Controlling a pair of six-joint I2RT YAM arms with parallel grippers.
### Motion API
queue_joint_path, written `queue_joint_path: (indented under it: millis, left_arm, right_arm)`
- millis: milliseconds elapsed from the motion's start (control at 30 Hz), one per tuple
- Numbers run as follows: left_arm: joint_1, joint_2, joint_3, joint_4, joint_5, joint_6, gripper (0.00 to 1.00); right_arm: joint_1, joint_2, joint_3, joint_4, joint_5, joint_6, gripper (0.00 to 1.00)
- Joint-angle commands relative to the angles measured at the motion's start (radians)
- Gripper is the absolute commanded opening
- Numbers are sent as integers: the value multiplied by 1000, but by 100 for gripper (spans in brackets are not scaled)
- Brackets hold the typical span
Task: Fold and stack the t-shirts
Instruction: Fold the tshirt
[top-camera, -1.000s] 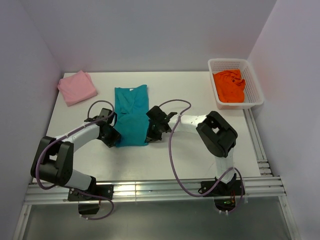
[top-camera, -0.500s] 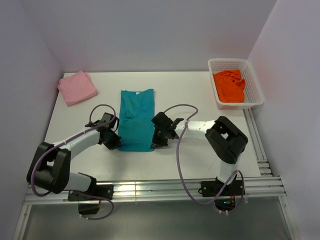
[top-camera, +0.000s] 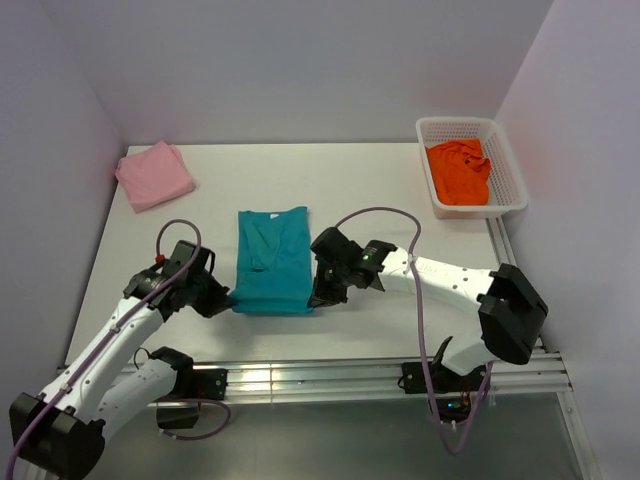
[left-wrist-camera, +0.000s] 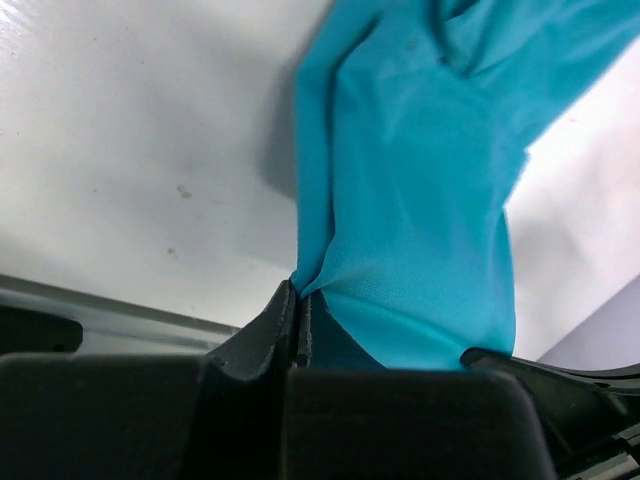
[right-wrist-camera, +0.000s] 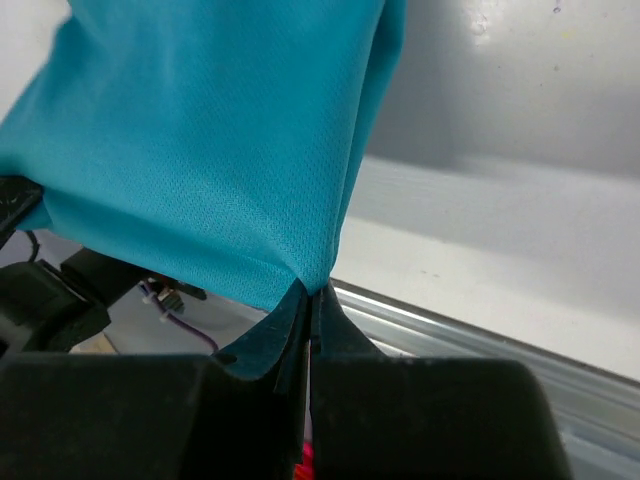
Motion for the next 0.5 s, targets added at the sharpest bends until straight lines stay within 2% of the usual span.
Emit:
queue_joint_path:
  millis: [0, 300, 467]
  left_arm:
    - [11, 2, 94, -122, -91, -10, 0]
    - [12, 183, 314, -122, -129, 44, 0]
    - [70, 337, 406, -56, -114, 116, 0]
  right_arm:
    - [-11, -30, 91, -252, 110, -38, 0]
    - [-60, 70, 301, -335, 121, -108, 0]
    - [-147, 169, 404, -349, 106, -167, 0]
